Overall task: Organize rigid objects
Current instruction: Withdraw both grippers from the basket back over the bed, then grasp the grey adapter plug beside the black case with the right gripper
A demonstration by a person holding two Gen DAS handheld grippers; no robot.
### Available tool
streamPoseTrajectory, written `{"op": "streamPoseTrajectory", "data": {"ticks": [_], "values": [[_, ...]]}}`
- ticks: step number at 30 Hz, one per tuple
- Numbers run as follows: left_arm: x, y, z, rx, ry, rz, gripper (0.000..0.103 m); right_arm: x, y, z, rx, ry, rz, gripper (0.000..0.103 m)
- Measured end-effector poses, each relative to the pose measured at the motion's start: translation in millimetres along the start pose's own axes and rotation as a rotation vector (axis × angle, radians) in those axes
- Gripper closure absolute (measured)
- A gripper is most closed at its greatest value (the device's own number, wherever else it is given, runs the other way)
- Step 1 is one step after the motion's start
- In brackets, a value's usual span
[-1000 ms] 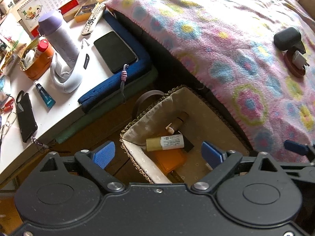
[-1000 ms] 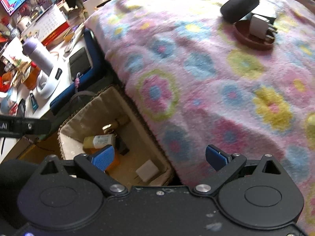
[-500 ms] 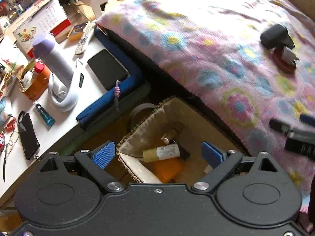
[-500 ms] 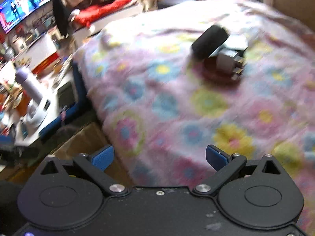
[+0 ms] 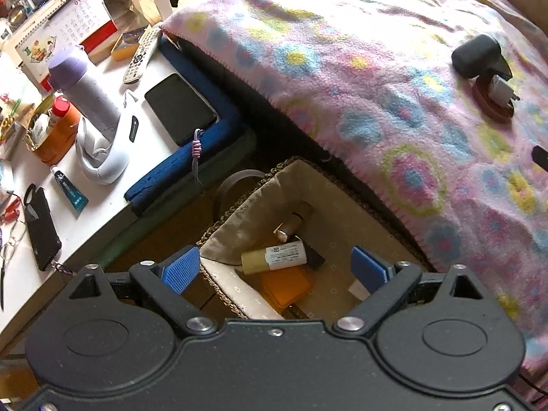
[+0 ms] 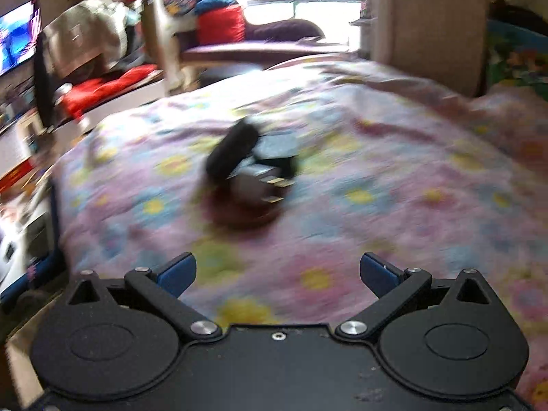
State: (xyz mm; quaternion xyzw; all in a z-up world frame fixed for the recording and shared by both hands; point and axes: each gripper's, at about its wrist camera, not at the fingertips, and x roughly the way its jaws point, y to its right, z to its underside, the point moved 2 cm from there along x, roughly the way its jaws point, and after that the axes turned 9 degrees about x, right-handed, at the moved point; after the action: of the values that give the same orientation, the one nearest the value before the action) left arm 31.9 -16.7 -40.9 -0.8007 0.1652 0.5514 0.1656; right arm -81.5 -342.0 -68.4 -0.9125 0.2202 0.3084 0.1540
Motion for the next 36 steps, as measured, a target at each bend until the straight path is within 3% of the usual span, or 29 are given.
{"op": "streamPoseTrajectory", "data": {"ticks": [7, 10, 20, 23, 25, 26, 30, 36], "values": [[1.8, 4.9, -4.5, -0.006, -0.012, 0.011, 0.011, 14.9, 53.6, -1.6, 0.099, 0.073, 0.078, 0.001], [1.2, 8.4, -6.4, -0.001, -0.009, 0.002, 0.011, 25.5, 62.6, -6.2, 0.113, 0.077, 0.062, 0.001], [2.5, 17.9, -13.7, 0.008, -0.014, -0.024, 0.011, 63.9, 5.9, -27.6, -0.016, 0.168, -0.117, 0.002], [2.5, 19.8, -15.5, 0.012, -0.010, -0.033, 0.011, 79.8, -12.0, -31.1, -0.058, 0.163, -0.114, 0.016], [2.7, 21.7, -16.9, 0.019, -0.008, -0.039, 0.011, 91.2, -20.8, -32.2, -0.077, 0.130, -0.101, 0.030], [3.2, 22.8, -17.6, 0.023, -0.006, -0.042, 0.011, 96.9, -23.2, -32.6, -0.080, 0.108, -0.094, 0.046], [2.3, 28.8, -19.7, 0.051, 0.009, -0.059, 0.011, 102.5, -13.3, -37.5, -0.007, 0.096, -0.135, 0.046], [-5.8, 41.9, -23.1, 0.110, 0.067, -0.056, 0.011, 76.0, 32.3, -52.7, 0.103, 0.184, -0.173, 0.046]]}}
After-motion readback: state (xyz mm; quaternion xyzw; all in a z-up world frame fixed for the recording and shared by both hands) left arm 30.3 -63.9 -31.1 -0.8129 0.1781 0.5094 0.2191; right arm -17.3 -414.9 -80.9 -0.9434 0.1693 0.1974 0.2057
